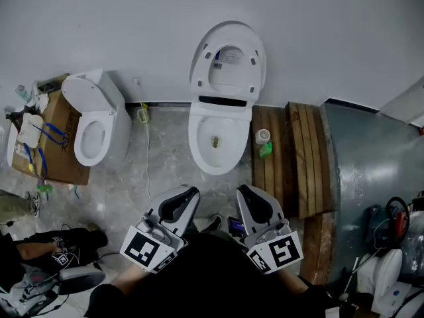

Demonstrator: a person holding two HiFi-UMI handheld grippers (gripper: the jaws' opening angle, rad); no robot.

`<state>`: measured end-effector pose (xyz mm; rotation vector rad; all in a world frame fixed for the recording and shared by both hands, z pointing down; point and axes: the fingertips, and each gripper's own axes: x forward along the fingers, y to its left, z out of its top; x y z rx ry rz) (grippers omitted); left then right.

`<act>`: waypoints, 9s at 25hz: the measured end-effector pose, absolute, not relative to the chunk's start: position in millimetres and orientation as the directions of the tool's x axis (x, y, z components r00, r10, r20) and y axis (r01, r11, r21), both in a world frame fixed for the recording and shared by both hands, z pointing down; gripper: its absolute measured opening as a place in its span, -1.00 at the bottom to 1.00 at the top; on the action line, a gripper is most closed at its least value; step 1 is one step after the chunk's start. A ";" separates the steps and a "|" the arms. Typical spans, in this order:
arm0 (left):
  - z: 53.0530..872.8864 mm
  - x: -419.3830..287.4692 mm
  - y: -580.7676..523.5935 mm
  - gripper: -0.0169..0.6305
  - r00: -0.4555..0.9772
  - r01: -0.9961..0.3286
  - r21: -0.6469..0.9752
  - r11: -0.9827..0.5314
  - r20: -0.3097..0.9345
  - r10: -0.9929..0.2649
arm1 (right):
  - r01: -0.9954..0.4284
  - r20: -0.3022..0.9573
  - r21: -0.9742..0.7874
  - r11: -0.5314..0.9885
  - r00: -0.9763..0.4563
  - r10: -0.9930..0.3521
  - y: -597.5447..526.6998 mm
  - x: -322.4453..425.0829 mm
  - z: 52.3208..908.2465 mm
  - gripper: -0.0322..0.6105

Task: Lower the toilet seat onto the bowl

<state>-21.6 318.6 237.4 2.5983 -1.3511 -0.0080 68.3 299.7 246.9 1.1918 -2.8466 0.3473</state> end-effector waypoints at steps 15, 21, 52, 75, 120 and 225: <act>230.6 -48.6 174.5 -0.86 0.699 -0.713 0.179 -0.678 0.114 -0.706 | -0.820 0.166 -0.211 0.532 -0.567 -0.807 172.5 49.5 250.7 -0.74; 240.8 -76.2 118.3 -0.86 0.741 -0.667 0.214 -0.714 0.096 -0.664 | -0.852 0.197 -0.198 0.485 -0.519 -0.832 121.0 24.1 251.5 -0.74; 290.1 -79.3 -196.7 -0.86 0.493 -0.820 -0.144 -0.554 0.312 -0.812 | -0.845 0.298 -0.026 0.534 -0.516 -0.803 -157.8 102.9 281.0 -0.73; 421.8 -35.4 -397.4 -0.27 0.335 -0.828 -0.177 -0.532 0.605 -0.723 | -0.735 0.270 -0.237 0.636 -0.678 -0.683 -231.9 125.4 309.0 -0.49; 411.8 -19.9 -307.2 -0.23 0.282 -0.840 -0.262 -0.475 0.538 -0.795 | -0.602 0.522 -0.008 0.799 -0.684 -0.510 -318.5 47.3 420.2 -0.06; 686.1 -96.7 70.6 -0.28 0.623 -0.672 0.720 0.171 0.675 -0.394 | -0.377 0.471 -0.863 -0.335 -0.840 -0.268 66.9 84.9 685.6 -0.26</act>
